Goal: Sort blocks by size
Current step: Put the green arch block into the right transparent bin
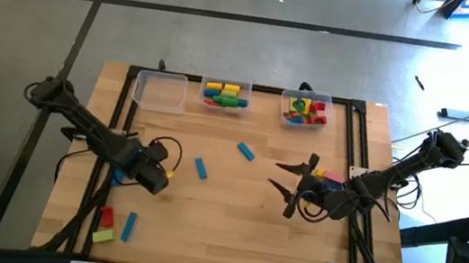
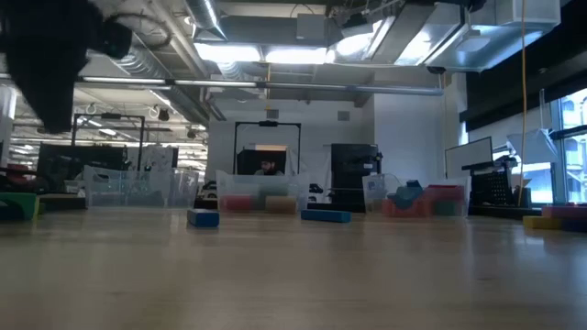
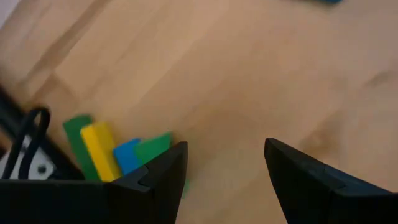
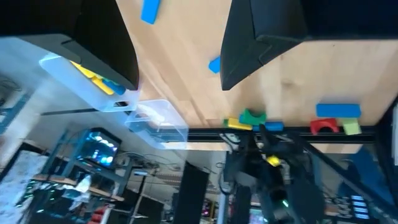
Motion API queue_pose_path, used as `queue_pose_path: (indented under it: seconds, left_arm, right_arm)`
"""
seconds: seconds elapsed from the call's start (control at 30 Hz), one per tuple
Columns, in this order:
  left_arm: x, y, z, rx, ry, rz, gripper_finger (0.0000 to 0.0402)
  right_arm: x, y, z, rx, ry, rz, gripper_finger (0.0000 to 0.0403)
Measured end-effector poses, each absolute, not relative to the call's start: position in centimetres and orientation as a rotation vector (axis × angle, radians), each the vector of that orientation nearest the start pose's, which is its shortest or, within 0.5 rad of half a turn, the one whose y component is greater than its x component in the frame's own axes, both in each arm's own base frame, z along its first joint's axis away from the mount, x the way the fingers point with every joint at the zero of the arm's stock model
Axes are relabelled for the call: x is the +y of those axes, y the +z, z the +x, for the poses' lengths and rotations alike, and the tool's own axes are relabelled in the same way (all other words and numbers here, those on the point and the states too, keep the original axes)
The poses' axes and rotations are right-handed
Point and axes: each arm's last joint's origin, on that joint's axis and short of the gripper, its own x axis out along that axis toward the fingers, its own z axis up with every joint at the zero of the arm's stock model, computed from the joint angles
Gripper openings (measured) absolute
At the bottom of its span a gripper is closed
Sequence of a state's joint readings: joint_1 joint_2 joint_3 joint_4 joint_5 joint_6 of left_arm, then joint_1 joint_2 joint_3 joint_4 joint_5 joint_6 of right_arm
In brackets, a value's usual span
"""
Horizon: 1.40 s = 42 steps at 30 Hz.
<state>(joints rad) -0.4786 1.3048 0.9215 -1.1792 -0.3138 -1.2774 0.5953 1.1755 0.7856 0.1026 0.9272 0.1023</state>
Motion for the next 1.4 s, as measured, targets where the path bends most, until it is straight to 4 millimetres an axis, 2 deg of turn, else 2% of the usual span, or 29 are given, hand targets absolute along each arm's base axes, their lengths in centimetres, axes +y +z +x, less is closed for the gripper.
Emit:
queue_pose_path:
  seconds: [0.47,0.93,1.03,1.2,1.4]
  left_arm:
    - [-6.3,17.3,15.4,1.377,0.959,-0.48,0.021]
    - [-6.3,14.0,15.1,1.406,0.817,-0.585,0.0205]
    - [-6.4,13.9,15.4,1.395,0.774,-0.588,0.0181]
    - [-6.6,14.1,15.8,1.387,0.707,-0.567,0.0111]
    - [-7.3,16.6,17.9,1.298,0.598,-0.511,0.0038]
  right_arm:
    - [12.4,27.8,22.5,0.211,-0.343,-0.099,0.0221]
    - [12.5,27.6,22.5,0.216,-0.346,-0.11,0.0221]
    - [12.5,27.6,22.5,0.217,-0.346,-0.11,0.0221]
    - [12.5,27.6,22.5,0.219,-0.345,-0.12,0.0221]
    - [12.5,27.6,22.5,0.221,-0.343,-0.132,0.0221]
